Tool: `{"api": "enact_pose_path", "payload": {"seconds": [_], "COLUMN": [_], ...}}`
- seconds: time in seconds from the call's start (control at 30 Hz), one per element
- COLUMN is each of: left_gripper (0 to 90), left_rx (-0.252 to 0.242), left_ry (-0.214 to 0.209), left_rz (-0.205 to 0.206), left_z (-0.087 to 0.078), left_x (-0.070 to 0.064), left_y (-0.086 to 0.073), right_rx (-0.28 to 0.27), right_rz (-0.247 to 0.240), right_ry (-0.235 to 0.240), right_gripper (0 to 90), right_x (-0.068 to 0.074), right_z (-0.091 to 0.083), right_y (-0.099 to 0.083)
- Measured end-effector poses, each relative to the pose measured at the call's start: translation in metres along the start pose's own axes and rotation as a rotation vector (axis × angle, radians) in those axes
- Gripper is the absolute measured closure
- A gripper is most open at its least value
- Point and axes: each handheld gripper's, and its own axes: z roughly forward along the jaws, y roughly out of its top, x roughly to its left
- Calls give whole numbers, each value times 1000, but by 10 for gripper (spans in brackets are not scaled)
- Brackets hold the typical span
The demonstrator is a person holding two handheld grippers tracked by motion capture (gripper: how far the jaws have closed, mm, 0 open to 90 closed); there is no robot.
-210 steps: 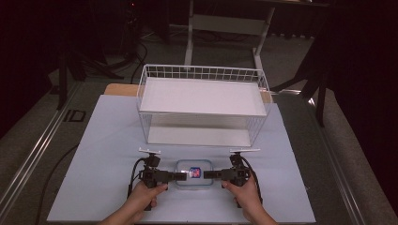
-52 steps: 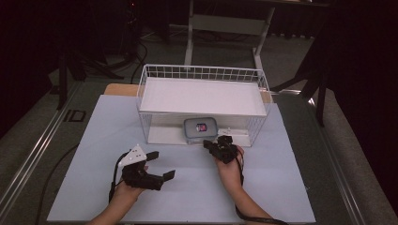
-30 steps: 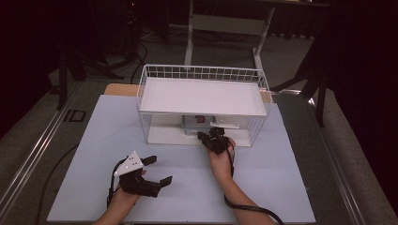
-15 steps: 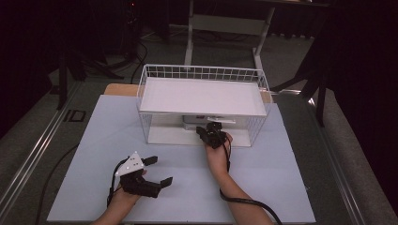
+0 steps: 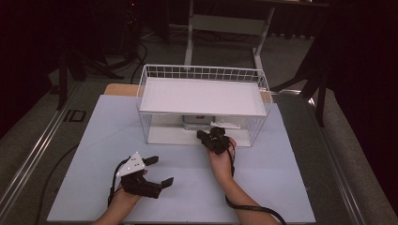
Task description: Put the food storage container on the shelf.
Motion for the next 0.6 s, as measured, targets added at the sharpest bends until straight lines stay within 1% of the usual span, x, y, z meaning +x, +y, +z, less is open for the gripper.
{"api": "enact_pose_path", "payload": {"seconds": [0.07, 0.13, 0.2, 0.27, 0.33, 0.37, 0.43, 0.5, 0.53, 0.57, 0.6], "left_gripper": [26, 25, 26, 26, 25, 26, 26, 26, 26, 26, 25], "left_rx": [-4, -12, -18, -16, -16, -19, -25, -21, -20, -14, -16], "left_ry": [-7, -14, -25, -20, -25, -27, -36, -31, -28, -23, -20], "left_rz": [4, 11, 17, 32, 20, 10, 0, 8, 14, 19, 19], "left_z": [0, 0, 0, 1, 1, 1, 0, -1, -2, -2, -3], "left_x": [0, 0, 0, -1, -1, -1, -1, -1, -1, -1, -1], "left_y": [0, 0, 0, 0, 0, -1, -1, -1, -1, -1, -1], "right_rx": [1, 5, 10, 16, 19, 16, 8, 6, 7, 7, 6], "right_rz": [-38, -51, -65, -89, -95, -102, -97, -90, -89, -83, -83], "right_ry": [5, 22, 32, 40, 47, 43, 58, 65, 79, 87, 91], "right_gripper": [810, 779, 715, 656, 545, 495, 396, 288, 233, 188, 168], "right_x": [3, 5, 7, 10, 13, 14, 16, 19, 20, 21, 22], "right_z": [-6, -12, -18, -23, -28, -31, -36, -41, -44, -46, -48], "right_y": [-3, -7, -11, -14, -17, -18, -18, -17, -17, -16, -16]}}
